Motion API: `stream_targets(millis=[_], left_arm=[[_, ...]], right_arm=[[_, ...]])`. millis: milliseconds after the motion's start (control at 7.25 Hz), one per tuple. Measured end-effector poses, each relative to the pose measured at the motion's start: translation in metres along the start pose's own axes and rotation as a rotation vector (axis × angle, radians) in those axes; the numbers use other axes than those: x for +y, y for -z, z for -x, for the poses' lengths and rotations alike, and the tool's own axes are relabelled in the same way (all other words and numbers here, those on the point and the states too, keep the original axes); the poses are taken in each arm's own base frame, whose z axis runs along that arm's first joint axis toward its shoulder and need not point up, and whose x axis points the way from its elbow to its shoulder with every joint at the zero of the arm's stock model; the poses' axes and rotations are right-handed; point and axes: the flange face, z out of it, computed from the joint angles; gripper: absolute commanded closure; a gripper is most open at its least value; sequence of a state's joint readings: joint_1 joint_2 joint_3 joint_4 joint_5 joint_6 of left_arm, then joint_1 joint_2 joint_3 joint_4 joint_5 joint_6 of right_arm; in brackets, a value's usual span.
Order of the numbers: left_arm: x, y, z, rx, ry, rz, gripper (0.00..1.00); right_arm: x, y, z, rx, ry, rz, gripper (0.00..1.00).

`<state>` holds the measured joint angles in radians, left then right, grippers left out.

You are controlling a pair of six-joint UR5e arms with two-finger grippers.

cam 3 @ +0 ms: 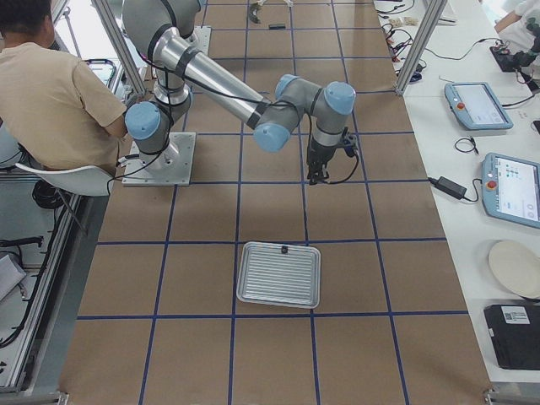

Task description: Place bearing gear from tray to pile

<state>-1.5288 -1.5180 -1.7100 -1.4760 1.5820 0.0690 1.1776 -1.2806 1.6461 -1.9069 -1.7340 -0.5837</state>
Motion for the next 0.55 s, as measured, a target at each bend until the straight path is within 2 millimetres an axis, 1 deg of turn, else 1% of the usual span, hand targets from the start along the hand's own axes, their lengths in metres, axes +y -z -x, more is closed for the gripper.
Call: stream_targets(millis=[138,276,414,552], left_arm=[[0.004,-0.010,-0.001,0.006,0.000,0.019,0.00],[0.008,-0.017,-0.001,0.009,-0.001,0.031,0.00],[0.010,-0.020,-0.002,0.008,-0.001,0.033,0.00],[0.011,-0.021,-0.001,0.003,-0.001,0.035,0.00]], right_arm=[[-0.015,0.009,0.081,-0.007,-0.022,-0.008,1.00],[-0.022,0.014,0.157,-0.009,-0.043,-0.014,1.00],[-0.024,0.020,0.231,-0.025,-0.063,-0.028,1.00],[-0.020,0.024,0.300,-0.064,-0.107,-0.036,1.00]])
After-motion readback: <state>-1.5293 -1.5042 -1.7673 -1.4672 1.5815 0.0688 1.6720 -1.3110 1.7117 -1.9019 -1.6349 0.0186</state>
